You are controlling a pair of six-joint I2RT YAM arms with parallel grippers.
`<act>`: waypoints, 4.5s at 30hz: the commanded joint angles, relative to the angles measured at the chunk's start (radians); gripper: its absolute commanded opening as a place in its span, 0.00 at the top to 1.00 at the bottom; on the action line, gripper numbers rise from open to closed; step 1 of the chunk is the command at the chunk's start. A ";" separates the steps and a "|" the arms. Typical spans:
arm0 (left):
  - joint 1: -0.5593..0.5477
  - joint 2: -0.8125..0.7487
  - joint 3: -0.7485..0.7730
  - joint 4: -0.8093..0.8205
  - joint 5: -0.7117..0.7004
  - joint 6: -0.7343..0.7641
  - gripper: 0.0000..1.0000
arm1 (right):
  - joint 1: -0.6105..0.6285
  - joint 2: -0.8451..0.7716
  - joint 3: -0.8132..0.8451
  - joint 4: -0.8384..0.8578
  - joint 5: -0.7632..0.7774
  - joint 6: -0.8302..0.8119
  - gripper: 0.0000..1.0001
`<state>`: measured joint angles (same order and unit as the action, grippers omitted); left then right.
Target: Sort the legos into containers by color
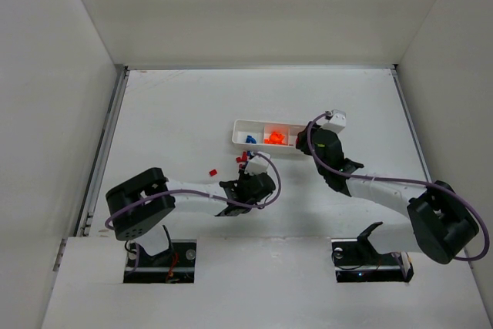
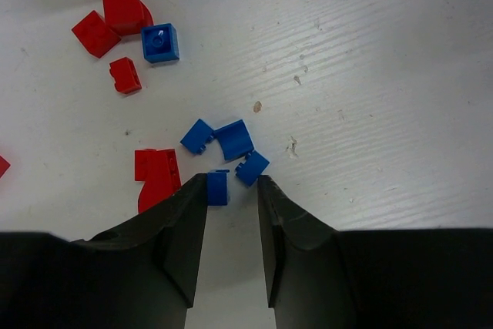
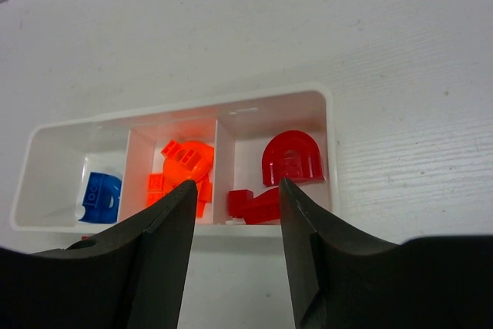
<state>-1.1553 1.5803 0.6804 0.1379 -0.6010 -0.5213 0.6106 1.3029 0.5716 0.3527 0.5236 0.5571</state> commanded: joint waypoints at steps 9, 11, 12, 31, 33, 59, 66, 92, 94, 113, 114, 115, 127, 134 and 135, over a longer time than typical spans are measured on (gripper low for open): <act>0.006 -0.094 -0.030 -0.003 0.030 -0.017 0.87 | 0.018 0.004 -0.009 0.054 0.015 0.012 0.48; 0.006 -0.115 -0.033 -0.003 0.033 -0.017 0.90 | 0.019 0.004 -0.010 0.054 0.015 0.013 0.48; 0.007 -0.129 -0.036 -0.003 0.033 -0.017 0.91 | 0.019 0.004 -0.010 0.054 0.015 0.013 0.48; 0.357 -0.148 0.145 0.100 0.156 0.009 0.92 | 0.203 -0.065 -0.070 -0.003 0.055 0.044 0.62; 0.390 -0.105 0.180 0.114 0.174 0.009 0.92 | 0.244 -0.070 -0.070 -0.009 0.081 0.052 0.61; 0.533 -0.462 0.018 0.095 0.067 -0.175 0.62 | 0.594 0.312 0.238 0.051 0.063 0.038 0.58; 0.634 -0.721 -0.056 -0.066 0.066 -0.290 0.60 | 0.602 0.531 0.399 0.127 -0.039 -0.037 0.41; 0.631 -0.865 -0.068 -0.116 0.055 -0.264 0.58 | 0.554 0.863 0.711 -0.041 0.019 -0.125 0.44; 0.631 -0.870 -0.070 -0.116 0.055 -0.261 0.58 | 0.554 0.871 0.714 -0.041 0.018 -0.125 0.48; 0.616 -0.838 -0.076 -0.116 0.072 -0.235 0.56 | 0.571 0.606 0.515 0.077 0.082 -0.123 0.77; 0.610 -0.829 -0.076 -0.116 0.079 -0.226 0.56 | 0.567 0.569 0.490 0.084 0.081 -0.122 0.77; 0.602 -0.820 -0.076 -0.116 0.084 -0.220 0.56 | 0.564 0.534 0.464 0.091 0.082 -0.121 0.77; 0.242 -0.554 -0.087 -0.084 0.096 -0.099 0.64 | 0.280 0.073 0.100 0.101 0.084 -0.114 0.77; 0.044 -0.292 -0.022 -0.086 0.101 -0.014 0.65 | 0.059 0.022 0.024 0.080 0.023 -0.112 0.76; 0.026 -0.270 -0.016 -0.084 0.102 -0.008 0.65 | 0.039 0.029 0.024 0.077 0.019 -0.112 0.76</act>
<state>-1.0908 1.2842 0.6071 0.0391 -0.4927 -0.5827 0.6964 1.3334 0.5999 0.4168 0.5747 0.4427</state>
